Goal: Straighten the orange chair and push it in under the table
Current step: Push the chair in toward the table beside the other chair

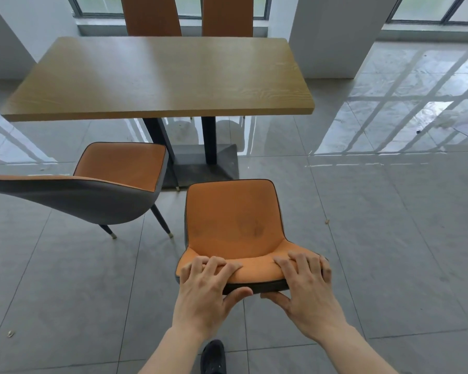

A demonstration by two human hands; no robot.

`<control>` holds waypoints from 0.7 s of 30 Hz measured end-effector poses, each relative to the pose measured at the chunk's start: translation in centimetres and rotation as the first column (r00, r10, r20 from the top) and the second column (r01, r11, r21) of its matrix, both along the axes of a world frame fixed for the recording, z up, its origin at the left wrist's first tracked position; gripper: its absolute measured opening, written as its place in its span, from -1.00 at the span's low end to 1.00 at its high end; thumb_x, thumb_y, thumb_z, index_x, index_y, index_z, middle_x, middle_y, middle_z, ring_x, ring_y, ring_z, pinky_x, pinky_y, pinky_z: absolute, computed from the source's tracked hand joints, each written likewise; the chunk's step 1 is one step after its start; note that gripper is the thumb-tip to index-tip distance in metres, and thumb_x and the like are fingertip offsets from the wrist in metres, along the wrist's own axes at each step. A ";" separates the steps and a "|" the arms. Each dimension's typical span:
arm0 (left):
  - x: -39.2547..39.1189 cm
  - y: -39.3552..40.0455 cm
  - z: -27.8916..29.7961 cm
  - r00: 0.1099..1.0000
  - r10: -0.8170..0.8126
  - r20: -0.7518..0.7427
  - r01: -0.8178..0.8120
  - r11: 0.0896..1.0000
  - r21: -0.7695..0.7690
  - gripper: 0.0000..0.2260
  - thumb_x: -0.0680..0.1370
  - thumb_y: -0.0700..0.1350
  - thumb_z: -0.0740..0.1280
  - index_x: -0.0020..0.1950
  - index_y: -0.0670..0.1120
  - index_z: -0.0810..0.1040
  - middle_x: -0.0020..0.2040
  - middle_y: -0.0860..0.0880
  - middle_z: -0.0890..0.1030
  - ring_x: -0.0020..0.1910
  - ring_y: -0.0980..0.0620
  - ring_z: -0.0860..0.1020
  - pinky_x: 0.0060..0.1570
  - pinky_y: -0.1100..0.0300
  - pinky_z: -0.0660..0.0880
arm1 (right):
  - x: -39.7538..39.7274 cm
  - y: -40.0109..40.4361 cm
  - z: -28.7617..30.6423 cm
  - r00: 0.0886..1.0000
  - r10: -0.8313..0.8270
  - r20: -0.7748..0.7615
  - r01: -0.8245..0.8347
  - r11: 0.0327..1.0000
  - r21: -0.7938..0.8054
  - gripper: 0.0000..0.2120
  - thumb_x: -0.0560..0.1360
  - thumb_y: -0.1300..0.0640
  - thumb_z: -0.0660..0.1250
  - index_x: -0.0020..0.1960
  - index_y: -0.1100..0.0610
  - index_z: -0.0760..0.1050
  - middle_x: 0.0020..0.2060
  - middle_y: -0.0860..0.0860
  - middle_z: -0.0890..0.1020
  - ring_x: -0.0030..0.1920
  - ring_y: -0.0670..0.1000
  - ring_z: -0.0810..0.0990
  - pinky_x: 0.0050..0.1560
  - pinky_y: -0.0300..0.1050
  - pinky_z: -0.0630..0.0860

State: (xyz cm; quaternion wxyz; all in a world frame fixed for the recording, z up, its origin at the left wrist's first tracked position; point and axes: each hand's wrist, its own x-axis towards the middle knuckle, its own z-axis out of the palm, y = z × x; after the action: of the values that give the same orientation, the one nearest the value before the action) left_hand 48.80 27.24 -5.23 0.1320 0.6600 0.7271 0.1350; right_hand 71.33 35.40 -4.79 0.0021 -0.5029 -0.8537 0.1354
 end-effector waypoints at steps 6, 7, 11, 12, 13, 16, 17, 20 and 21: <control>-1.5 3.2 -0.2 1.000 0.011 -0.022 -0.012 1.000 -0.017 -0.43 0.56 0.50 -0.05 0.39 0.26 0.43 0.23 0.16 0.52 0.19 0.00 0.36 0.16 0.03 0.25 | -1.6 3.5 0.0 0.999 0.018 0.044 -0.018 1.000 0.006 -0.23 0.46 -0.55 -0.05 0.46 -0.10 0.29 0.30 0.02 0.43 0.33 0.16 0.33 0.44 0.26 0.17; -1.9 4.0 -0.2 1.000 0.010 -0.023 -0.010 1.000 -0.021 -0.42 0.56 0.51 -0.06 0.39 0.26 0.43 0.23 0.16 0.52 0.19 0.00 0.36 0.17 0.02 0.26 | -2.1 4.2 0.0 0.998 0.022 0.063 -0.023 1.000 0.001 -0.23 0.45 -0.56 -0.05 0.47 -0.11 0.28 0.32 0.02 0.42 0.35 0.15 0.32 0.45 0.25 0.16; -3.9 6.4 -0.5 0.999 0.010 -0.033 -0.010 1.000 -0.003 -0.44 0.56 0.50 -0.05 0.36 0.26 0.45 0.20 0.15 0.54 0.16 0.00 0.38 0.14 0.02 0.29 | -3.9 6.4 -0.3 0.999 0.001 0.054 -0.002 1.000 0.014 -0.23 0.45 -0.55 -0.04 0.46 -0.10 0.32 0.31 0.04 0.45 0.35 0.17 0.33 0.44 0.25 0.17; -4.4 7.0 -0.6 0.999 0.007 -0.034 -0.007 1.000 -0.006 -0.43 0.56 0.51 -0.06 0.36 0.26 0.45 0.20 0.15 0.53 0.16 0.00 0.38 0.14 0.03 0.28 | -4.5 6.8 -0.4 0.999 -0.004 0.051 0.003 1.000 0.014 -0.21 0.44 -0.57 -0.07 0.45 -0.10 0.32 0.31 0.04 0.45 0.36 0.17 0.33 0.45 0.26 0.17; -5.0 7.5 -0.6 0.999 0.006 -0.035 -0.006 1.000 -0.010 -0.41 0.55 0.51 -0.08 0.36 0.26 0.45 0.20 0.15 0.53 0.16 0.00 0.38 0.15 0.03 0.28 | -5.0 7.2 -0.4 0.999 -0.006 0.041 0.006 1.000 0.015 -0.17 0.43 -0.59 -0.13 0.45 -0.09 0.33 0.32 0.05 0.46 0.36 0.17 0.33 0.45 0.26 0.17; -6.4 9.4 -0.4 0.999 0.002 -0.036 -0.003 1.000 -0.020 -0.39 0.54 0.53 -0.10 0.37 0.27 0.44 0.21 0.17 0.52 0.18 0.00 0.36 0.19 0.01 0.28 | -6.4 8.9 -0.6 1.000 -0.025 -0.004 0.025 0.999 0.024 -0.09 0.41 -0.62 -0.23 0.43 -0.06 0.38 0.30 0.07 0.48 0.35 0.19 0.35 0.43 0.27 0.18; -6.8 10.1 -0.3 0.999 0.001 -0.034 -0.002 1.000 -0.025 -0.38 0.53 0.54 -0.12 0.38 0.27 0.43 0.22 0.17 0.51 0.19 0.00 0.36 0.20 0.01 0.28 | -6.8 9.6 -0.5 1.000 -0.028 -0.008 0.029 0.999 0.023 -0.09 0.41 -0.62 -0.23 0.43 -0.06 0.38 0.29 0.08 0.48 0.34 0.19 0.35 0.42 0.27 0.19; -7.8 12.2 -0.3 0.999 0.010 -0.031 -0.011 1.000 -0.018 -0.37 0.53 0.54 -0.13 0.38 0.27 0.42 0.22 0.17 0.51 0.18 0.00 0.35 0.20 0.00 0.28 | -8.0 11.7 -0.4 1.000 -0.027 0.002 0.027 0.999 0.025 -0.14 0.43 -0.60 -0.15 0.44 -0.06 0.36 0.31 0.08 0.46 0.35 0.19 0.33 0.43 0.27 0.19; -8.1 12.9 -0.4 0.999 0.010 -0.032 -0.011 1.000 -0.013 -0.37 0.53 0.54 -0.12 0.38 0.27 0.43 0.21 0.17 0.52 0.17 0.00 0.36 0.19 0.00 0.28 | -8.3 12.4 -0.5 1.000 -0.028 0.008 0.028 0.999 0.022 -0.17 0.43 -0.58 -0.09 0.45 -0.07 0.35 0.32 0.08 0.46 0.36 0.19 0.32 0.44 0.27 0.19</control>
State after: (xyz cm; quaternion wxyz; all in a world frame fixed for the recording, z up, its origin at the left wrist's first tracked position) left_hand 40.67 40.12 -5.67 0.1239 0.6574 0.7335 0.1204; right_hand 63.05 47.81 -5.25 0.0057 -0.5153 -0.8480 0.1240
